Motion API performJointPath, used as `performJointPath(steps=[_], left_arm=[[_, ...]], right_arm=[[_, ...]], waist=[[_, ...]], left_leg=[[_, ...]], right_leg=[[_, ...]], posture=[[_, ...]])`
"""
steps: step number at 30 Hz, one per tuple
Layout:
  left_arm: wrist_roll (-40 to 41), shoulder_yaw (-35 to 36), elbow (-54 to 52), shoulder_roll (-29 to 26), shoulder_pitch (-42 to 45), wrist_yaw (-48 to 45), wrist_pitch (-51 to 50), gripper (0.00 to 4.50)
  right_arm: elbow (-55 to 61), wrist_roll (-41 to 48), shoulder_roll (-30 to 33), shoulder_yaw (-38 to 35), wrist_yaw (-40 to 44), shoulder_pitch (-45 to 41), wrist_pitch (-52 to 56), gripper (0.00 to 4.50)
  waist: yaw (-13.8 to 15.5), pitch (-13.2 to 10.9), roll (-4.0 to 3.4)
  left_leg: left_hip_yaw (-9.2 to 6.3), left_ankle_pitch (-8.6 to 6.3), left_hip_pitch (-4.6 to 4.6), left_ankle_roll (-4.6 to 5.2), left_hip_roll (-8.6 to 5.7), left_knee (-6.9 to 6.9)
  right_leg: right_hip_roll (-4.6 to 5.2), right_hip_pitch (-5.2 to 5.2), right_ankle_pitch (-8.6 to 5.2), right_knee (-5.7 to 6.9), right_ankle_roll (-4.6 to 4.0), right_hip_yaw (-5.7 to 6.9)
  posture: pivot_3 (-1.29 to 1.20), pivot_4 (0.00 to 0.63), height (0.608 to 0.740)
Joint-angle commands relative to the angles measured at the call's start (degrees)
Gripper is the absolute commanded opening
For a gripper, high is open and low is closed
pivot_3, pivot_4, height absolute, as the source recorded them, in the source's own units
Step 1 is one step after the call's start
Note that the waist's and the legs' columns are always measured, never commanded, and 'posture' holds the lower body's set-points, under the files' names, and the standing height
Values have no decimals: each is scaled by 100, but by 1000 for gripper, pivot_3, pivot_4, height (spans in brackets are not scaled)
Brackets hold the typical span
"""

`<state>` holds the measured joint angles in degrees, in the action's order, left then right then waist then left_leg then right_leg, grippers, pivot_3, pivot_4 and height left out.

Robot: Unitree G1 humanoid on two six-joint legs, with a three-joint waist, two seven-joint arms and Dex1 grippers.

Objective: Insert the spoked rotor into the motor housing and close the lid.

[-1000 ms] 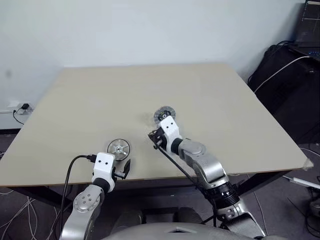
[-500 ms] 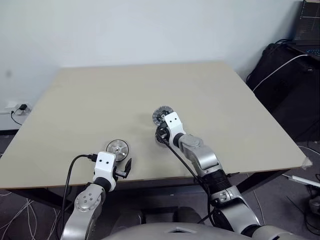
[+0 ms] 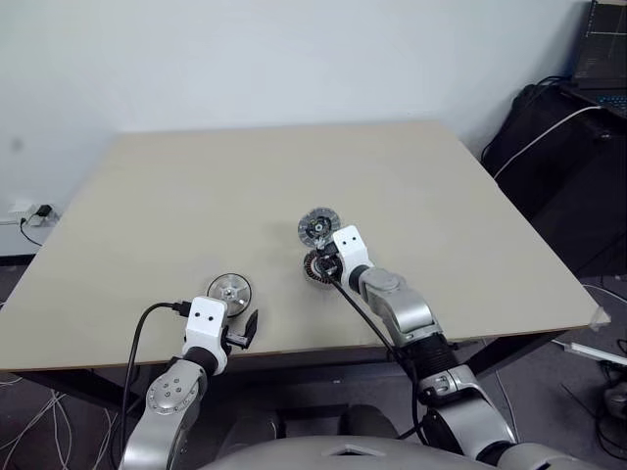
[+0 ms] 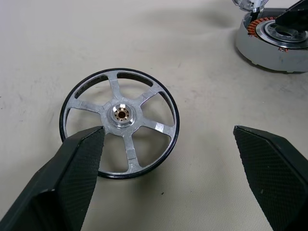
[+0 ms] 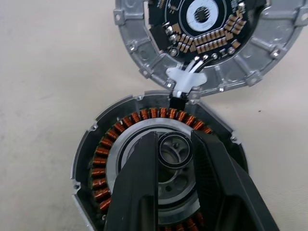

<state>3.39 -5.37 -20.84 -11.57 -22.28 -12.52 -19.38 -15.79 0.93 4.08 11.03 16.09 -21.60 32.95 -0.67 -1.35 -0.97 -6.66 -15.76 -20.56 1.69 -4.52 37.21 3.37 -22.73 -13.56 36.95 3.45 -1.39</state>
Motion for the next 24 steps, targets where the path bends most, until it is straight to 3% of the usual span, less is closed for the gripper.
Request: performJointPath(steps=[1, 12, 21, 24], left_arm=[[-11, 0, -170, 7, 37, 5, 86, 4500], [-23, -16, -175, 27, 32, 21, 85, 4500], [-23, -35, -142, 37, 60, 22, 79, 4500], [-25, -35, -144, 35, 57, 25, 77, 4500]], right_arm=[[150, 12, -54, 27, 47, -29, -25, 660], [128, -15, -10, 26, 65, 49, -9, 660], [399, 20, -1, 37, 129, 132, 37, 3680], [618, 172, -62, -60, 190, 162, -32, 3680]], waist=[[-1, 0, 0], [0, 1, -1], [8, 2, -1], [2, 1, -1]], left_leg=[[0, 0, 0, 0, 0, 0], [0, 1, 1, -1, 0, 0], [-1, 4, 1, -4, 0, 2], [0, 4, 1, -3, -1, 3]], right_leg=[[-1, 0, 0, 0, 0, 0], [-6, 1, 0, 1, 0, 0], [-5, 3, 3, 1, 0, 2], [-6, 3, 4, 0, 3, 1]], posture=[[0, 0, 740], [0, 0, 740], [0, 0, 740], [0, 0, 740]])
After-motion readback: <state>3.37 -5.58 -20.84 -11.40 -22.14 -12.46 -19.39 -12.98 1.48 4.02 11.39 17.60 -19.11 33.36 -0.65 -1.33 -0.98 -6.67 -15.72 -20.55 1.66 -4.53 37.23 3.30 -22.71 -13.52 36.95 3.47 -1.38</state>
